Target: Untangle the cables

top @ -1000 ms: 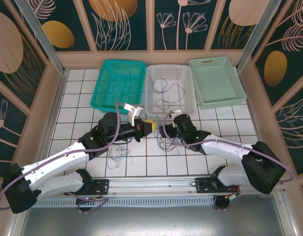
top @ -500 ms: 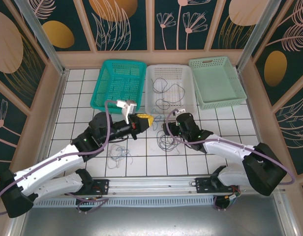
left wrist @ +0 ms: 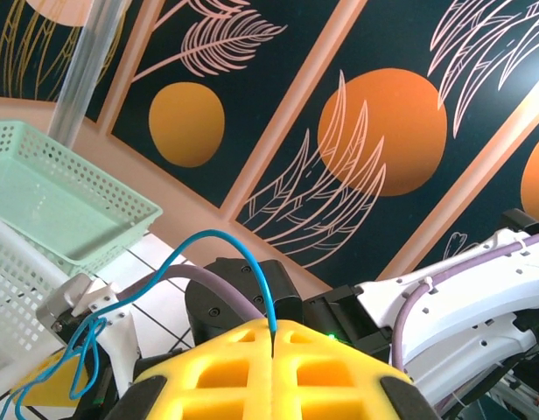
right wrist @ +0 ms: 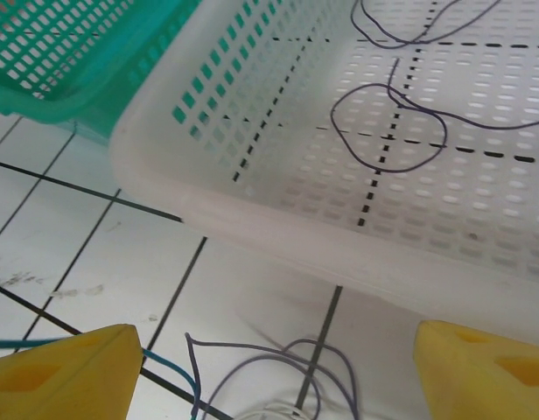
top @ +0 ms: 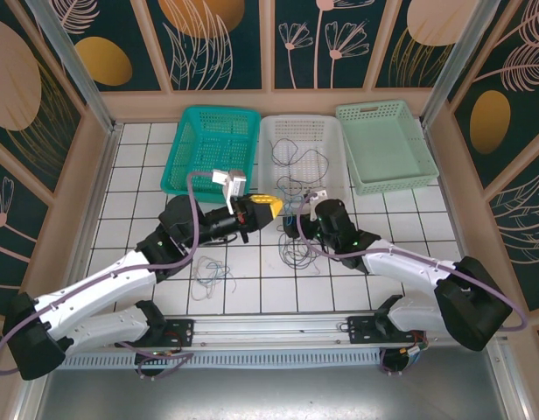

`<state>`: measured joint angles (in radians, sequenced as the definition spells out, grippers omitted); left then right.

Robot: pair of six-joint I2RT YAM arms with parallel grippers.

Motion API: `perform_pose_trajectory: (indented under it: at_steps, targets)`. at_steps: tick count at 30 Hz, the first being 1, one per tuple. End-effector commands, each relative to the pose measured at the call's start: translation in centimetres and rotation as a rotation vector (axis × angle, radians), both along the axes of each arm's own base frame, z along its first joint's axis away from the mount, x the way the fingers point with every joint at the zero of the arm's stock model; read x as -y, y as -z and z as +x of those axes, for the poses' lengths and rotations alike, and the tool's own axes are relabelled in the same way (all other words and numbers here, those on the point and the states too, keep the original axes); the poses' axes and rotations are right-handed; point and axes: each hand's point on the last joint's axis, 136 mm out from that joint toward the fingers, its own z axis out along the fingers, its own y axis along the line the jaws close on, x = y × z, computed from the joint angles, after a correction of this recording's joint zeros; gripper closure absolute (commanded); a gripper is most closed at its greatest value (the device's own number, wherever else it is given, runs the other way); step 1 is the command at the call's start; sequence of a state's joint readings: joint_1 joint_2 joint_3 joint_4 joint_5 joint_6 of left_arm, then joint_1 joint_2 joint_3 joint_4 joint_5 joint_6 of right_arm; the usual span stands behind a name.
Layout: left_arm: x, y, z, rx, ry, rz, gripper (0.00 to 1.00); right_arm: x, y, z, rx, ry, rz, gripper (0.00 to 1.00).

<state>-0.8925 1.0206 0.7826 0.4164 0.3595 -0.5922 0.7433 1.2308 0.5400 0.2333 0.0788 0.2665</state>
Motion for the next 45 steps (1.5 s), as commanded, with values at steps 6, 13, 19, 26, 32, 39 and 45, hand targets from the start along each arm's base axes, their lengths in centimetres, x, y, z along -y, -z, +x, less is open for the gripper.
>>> perform_pose_trajectory:
  at_steps: [6,13,19,26,32,39,45]
  targets:
    - [-0.3,-6.1,-1.6,0.114,0.065,-0.193,1.00,-2.9,-2.6,1.0,0.078,-0.072,0.088,0.15]
    - [-0.8,-8.8,-2.3,0.178,0.090,-0.304,1.00,-3.6,-0.9,2.5,0.039,-0.032,0.084,0.20]
    - [-2.5,-11.5,-2.8,0.260,0.033,-0.337,1.00,-1.6,2.3,1.9,-0.052,0.029,-0.003,0.28]
    - [-4.9,-15.0,-3.2,0.357,-0.055,-0.396,1.00,1.5,5.0,-0.9,-0.114,0.055,-0.058,0.31]
    - [-4.3,-15.4,-3.1,0.365,-0.038,-0.397,1.00,3.4,3.7,-2.2,-0.085,0.088,-0.033,0.31]
    - [-3.7,-15.2,-2.4,0.354,-0.052,-0.366,1.00,5.1,-1.8,-2.5,0.028,0.121,0.007,0.19]
    - [-2.2,-13.0,0.1,0.287,-0.112,-0.285,1.00,6.4,-7.9,-1.4,0.098,0.134,0.032,0.17]
